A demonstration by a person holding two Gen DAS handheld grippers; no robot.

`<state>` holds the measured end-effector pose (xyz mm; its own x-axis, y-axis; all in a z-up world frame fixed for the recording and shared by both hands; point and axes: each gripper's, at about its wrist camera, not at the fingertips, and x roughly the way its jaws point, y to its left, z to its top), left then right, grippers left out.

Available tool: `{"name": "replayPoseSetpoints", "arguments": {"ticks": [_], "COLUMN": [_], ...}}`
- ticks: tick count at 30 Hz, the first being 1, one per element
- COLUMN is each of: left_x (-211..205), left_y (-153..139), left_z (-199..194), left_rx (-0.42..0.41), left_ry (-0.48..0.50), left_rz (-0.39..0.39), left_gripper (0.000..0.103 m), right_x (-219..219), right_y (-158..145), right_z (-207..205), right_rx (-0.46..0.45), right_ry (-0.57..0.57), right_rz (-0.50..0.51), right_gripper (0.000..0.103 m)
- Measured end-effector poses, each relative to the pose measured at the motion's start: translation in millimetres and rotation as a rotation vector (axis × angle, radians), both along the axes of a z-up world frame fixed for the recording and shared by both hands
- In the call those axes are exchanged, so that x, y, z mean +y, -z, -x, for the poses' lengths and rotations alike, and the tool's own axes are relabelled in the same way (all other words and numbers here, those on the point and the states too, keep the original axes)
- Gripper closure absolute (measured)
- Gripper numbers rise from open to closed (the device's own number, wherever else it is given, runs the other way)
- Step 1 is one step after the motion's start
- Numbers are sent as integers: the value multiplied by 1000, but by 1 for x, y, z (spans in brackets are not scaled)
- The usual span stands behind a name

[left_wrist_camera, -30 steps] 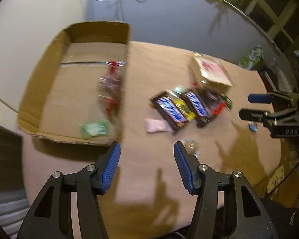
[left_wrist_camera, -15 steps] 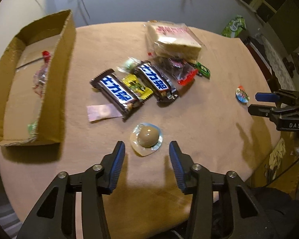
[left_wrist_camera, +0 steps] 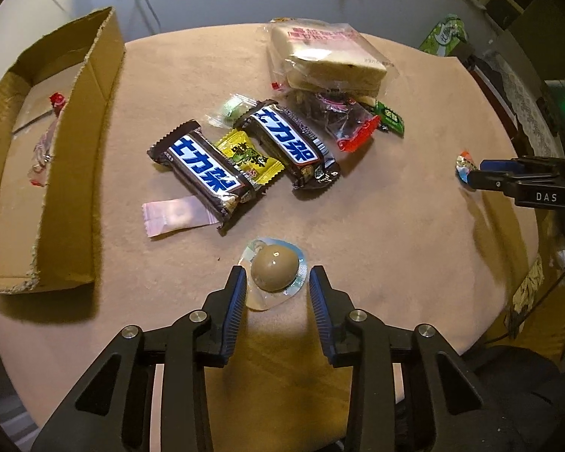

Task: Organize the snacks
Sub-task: 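Move left tool to the brown ball candy while right tool approaches the orange cup candy, then close left tool on the brown ball candy while right tool grips the orange cup candy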

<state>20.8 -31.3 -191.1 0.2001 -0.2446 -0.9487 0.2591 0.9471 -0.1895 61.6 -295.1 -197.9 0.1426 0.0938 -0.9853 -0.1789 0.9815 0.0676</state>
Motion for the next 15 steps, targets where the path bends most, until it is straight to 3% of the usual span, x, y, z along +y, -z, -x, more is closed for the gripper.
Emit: {"name": "replayPoseSetpoints", "arguments": {"ticks": [7,10,13,15], "left_x": [-1,-2,-3,-5], "left_y": [8,8,8,8], "left_z": [-5,-6,-4,-4], "left_rx": [9,7,-5,-7], "left_ry": [-6,-3,7,7], "left_rz": [-13,-9,-23,-21], "left_gripper": [70,77,78,78], "right_x": [0,2,3,4], "right_y": [15,18,18,19], "right_z": [-7,-7,-7,-9], "right_rx": [20,18,11,11], "right_ry": [1,-9,-16,-15], "right_rz": [0,12,38,35], "right_gripper": [46,46,59,62]}}
